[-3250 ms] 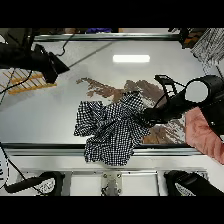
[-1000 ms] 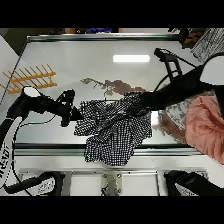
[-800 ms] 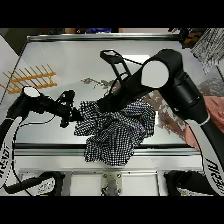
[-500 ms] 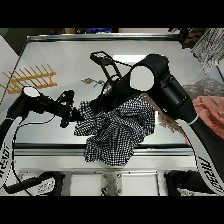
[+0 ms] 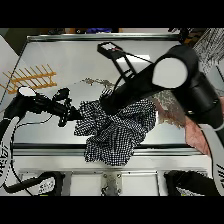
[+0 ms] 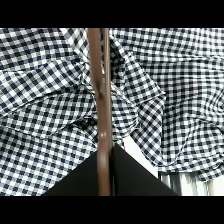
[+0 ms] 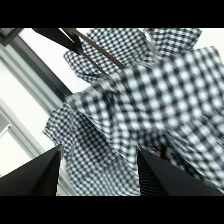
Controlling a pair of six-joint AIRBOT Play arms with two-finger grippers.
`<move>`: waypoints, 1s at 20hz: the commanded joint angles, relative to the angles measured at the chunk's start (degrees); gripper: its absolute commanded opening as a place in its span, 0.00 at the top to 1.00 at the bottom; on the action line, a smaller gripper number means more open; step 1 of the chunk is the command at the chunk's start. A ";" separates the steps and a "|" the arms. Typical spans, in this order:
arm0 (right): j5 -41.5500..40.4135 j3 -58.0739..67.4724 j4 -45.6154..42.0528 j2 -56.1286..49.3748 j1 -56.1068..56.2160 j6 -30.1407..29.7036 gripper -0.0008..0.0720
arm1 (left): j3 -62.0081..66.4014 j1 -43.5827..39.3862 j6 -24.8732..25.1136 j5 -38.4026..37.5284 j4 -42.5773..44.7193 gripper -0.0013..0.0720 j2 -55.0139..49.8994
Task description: Fold the clothes and pants, and hang the long-sleeved shirts on hangers.
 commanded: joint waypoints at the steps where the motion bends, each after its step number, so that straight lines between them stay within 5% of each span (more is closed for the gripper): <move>1: 5.25 0.00 0.00 4.11 -3.45 -6.19 0.32 | 0.04 0.04 0.04 -0.13 -0.02 0.97 0.00; 2: 7.58 -0.04 1.62 7.19 -8.35 -14.51 0.33 | 0.04 0.07 0.02 -0.28 -0.02 0.97 0.00; 4: 7.89 -2.32 6.75 10.84 -16.11 -19.26 0.33 | 0.04 0.07 0.02 -0.92 -0.02 0.97 0.00; 7: -1.90 -36.17 37.99 25.97 -54.69 -48.43 0.33 | 0.04 0.07 0.00 -1.75 0.02 0.97 0.00; 9: -1.88 -45.24 47.36 25.88 -64.11 -58.03 0.33 | 0.07 0.07 0.00 -1.77 0.17 0.97 0.00; 10: 0.00 -61.46 62.55 13.97 -57.22 -102.75 0.32 | 0.07 0.07 -0.61 -2.14 0.37 0.97 0.00; 11: -1.95 -61.44 66.55 8.59 -49.94 -103.73 0.32 | 0.07 0.07 -0.61 -2.19 0.37 0.97 0.00; 17: -5.51 -61.40 66.34 8.52 -46.58 -103.69 0.32 | 0.07 0.07 -0.61 -2.25 0.35 0.97 0.00; 18: -7.04 -61.40 66.36 8.52 -46.58 -127.36 0.98 | 0.07 0.07 -0.61 -2.05 0.35 0.97 0.00; 20: -9.22 -61.40 66.34 8.52 -46.58 -128.10 0.98 | 0.07 0.07 -0.59 -1.22 0.35 0.97 0.00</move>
